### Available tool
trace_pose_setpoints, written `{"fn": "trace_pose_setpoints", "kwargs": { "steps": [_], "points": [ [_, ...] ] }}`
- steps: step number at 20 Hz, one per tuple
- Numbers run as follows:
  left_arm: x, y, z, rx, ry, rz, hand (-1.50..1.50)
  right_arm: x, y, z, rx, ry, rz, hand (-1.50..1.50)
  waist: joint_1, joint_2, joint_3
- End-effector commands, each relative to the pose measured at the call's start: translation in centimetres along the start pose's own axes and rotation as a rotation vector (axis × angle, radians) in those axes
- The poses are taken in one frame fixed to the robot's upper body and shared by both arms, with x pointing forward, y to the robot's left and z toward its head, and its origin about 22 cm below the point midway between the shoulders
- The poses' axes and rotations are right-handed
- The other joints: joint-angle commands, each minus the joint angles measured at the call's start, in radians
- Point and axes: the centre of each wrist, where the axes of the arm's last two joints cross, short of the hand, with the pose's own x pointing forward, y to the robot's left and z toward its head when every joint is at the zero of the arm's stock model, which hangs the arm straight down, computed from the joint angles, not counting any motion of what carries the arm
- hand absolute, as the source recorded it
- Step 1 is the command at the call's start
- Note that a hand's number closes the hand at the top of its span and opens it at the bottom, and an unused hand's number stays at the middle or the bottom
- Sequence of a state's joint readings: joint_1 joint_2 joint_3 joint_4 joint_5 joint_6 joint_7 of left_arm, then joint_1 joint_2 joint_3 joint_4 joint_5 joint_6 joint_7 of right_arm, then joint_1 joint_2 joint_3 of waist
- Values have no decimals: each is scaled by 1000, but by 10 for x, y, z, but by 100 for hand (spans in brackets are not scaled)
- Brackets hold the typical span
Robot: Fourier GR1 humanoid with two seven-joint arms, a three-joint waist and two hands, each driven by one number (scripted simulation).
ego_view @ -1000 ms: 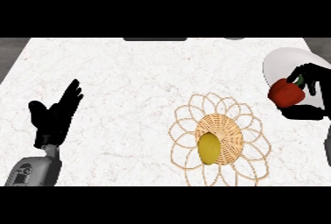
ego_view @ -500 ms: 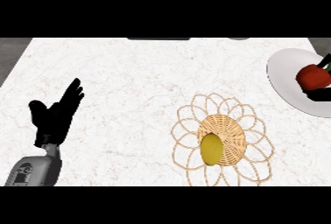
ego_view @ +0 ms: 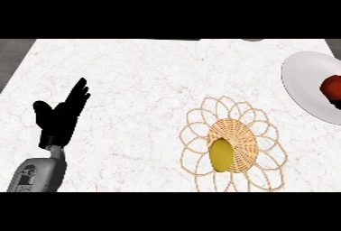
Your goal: Pick the bell pepper from the placemat and place it in the plate
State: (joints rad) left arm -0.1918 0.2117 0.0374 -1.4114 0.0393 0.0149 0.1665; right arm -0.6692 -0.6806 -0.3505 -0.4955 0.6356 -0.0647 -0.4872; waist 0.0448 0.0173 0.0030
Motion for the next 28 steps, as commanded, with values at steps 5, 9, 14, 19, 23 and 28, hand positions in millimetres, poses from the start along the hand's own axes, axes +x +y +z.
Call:
{"fn": "trace_pose_setpoints", "kwargs": {
  "steps": [5,9,14,19,23,28],
  "points": [
    [10,-7,-6,-5,-9,5,0,-23,-11,7,135,-46,-94,-150,12,7,3],
    [-3,3,-1,-9,-10,2,0,-17,-9,1,-25,-170,-168,-150,12,5,3],
    [-6,13,-1,18,10,-7,0,1,-23,-16,-43,-404,-443,-150,-18,-8,0],
    [-6,12,8,17,32,-17,0,-23,-41,0,-10,-251,-649,-150,-21,-12,-1],
    [3,20,-3,26,7,13,0,-23,-51,-1,113,-159,-782,-150,-18,-6,-1],
    [3,-4,1,12,7,15,0,-45,-59,21,160,-174,-833,-150,-16,-5,1]
  ]
}}
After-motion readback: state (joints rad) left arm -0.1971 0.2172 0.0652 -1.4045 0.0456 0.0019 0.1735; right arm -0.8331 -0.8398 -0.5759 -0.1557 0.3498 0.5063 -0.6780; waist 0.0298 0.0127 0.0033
